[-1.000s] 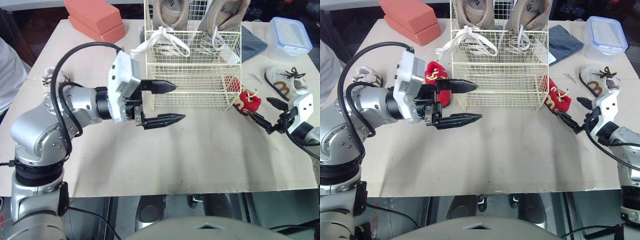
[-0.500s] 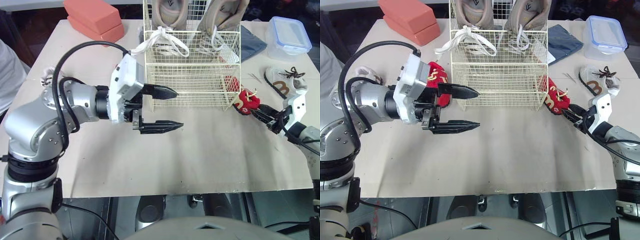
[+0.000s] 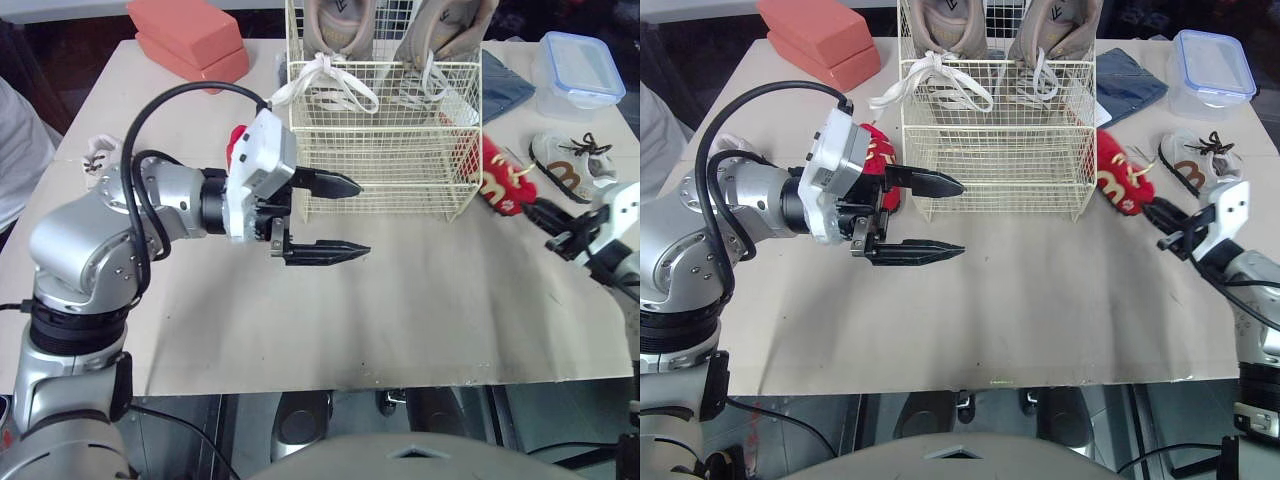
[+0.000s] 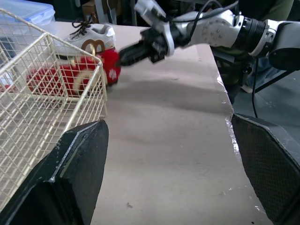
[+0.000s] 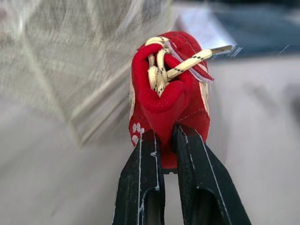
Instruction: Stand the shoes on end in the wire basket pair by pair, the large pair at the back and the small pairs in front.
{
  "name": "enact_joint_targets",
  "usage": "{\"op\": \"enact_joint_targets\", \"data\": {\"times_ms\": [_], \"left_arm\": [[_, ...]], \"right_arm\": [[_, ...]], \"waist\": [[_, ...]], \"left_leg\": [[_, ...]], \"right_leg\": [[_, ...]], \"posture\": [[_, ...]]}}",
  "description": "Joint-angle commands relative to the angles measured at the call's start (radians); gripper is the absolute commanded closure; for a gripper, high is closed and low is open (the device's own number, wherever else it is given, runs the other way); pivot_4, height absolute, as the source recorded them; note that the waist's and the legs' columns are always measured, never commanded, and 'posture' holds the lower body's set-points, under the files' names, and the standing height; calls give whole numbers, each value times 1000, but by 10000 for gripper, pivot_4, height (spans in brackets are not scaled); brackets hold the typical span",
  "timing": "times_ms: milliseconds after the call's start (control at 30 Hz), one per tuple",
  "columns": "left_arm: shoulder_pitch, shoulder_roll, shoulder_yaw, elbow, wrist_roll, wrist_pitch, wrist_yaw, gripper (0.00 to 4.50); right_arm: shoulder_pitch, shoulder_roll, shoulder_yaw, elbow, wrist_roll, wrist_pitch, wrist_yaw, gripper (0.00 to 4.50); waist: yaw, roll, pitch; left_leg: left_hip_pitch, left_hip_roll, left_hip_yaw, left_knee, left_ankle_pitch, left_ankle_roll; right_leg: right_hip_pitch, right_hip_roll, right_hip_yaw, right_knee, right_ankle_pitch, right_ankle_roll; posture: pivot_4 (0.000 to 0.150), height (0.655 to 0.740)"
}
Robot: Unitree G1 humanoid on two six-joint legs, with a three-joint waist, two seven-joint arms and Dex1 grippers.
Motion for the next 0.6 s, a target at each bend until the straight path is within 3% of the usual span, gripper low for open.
{"op": "enact_joint_targets", "data": {"times_ms": [33, 300, 600], "left_arm": [[-19, -5, -7, 10, 18, -35, -29, 0], [-84, 19, 40, 136, 64, -77, -76, 0], [-121, 103, 103, 273, 101, -136, -179, 0]], "right_arm": [[-28, -19, -133, -89, 88, -68, 7, 44676], [34, 27, -124, -311, 61, -344, 120, 44676], [-33, -93, 56, -347, -17, -570, 393, 44676]], "waist": [[0, 0, 0], [-1, 0, 0], [-2, 1, 1]], "left_leg": [[0, 0, 0, 0, 0, 0], [2, 0, 1, -3, 0, 0], [2, 1, 3, -3, 0, 0]], "right_leg": [[0, 0, 0, 0, 0, 0], [0, 2, 1, -1, 0, 0], [0, 2, 3, -2, 0, 0]], "posture": [[1500, 6860], [1500, 6860], [1500, 6860]]}}
